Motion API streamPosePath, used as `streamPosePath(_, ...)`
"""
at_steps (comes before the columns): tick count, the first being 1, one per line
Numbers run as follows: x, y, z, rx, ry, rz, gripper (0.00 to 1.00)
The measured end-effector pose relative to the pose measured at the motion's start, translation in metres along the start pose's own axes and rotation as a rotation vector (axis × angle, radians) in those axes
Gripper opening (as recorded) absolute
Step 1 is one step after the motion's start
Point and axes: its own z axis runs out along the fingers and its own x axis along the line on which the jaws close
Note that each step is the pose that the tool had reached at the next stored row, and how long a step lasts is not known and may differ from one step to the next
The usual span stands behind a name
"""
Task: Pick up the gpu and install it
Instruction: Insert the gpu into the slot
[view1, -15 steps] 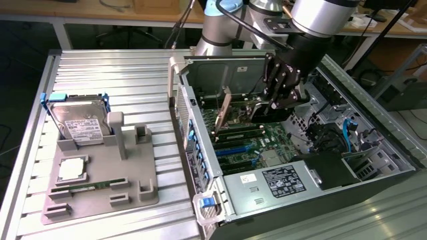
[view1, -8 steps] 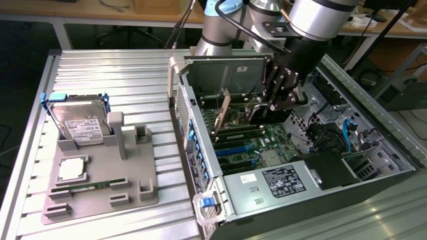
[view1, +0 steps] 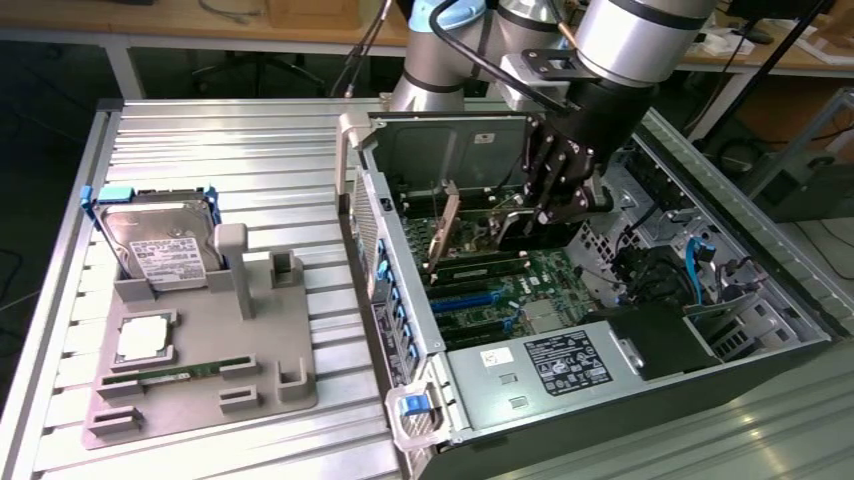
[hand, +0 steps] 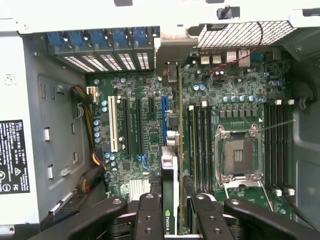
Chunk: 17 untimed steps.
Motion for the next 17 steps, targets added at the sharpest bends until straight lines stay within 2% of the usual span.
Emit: streamPosePath(17,0.0,-0.0001,0.0077,0.0,0.0,-0.003,0.27)
